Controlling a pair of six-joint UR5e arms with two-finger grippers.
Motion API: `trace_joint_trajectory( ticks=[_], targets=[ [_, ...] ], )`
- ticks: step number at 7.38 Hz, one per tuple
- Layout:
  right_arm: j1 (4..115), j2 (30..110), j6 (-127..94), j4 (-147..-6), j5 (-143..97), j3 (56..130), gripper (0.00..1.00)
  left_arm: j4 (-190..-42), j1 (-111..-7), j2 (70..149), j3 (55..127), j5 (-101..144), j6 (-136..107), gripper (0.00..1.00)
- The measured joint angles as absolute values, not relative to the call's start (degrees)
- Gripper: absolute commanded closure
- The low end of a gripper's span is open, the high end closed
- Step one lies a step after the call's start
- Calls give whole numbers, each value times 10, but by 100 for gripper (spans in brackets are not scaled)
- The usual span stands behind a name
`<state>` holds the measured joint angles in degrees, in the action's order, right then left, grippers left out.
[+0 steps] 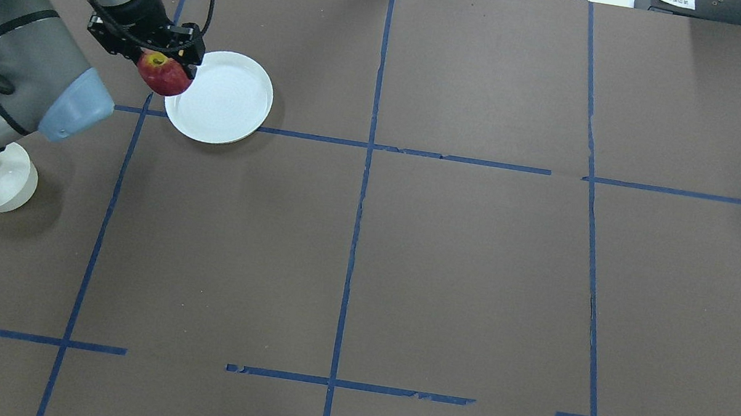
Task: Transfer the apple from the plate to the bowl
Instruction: 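Lift the apple with the left gripper and carry it toward the white bowl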
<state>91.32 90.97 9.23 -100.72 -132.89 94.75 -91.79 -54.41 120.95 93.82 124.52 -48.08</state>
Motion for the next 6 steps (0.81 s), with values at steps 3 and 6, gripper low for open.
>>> trace_joint_trajectory(
  ticks=[3,6],
  targets=[
    [913,910,92,-1007,-1329,947,0,-922,-563,1066,1074,1238,-440,100],
    [913,910,92,-1007,-1329,947,0,-1051,-566,926,1098,1201,-424,100]
  ],
)
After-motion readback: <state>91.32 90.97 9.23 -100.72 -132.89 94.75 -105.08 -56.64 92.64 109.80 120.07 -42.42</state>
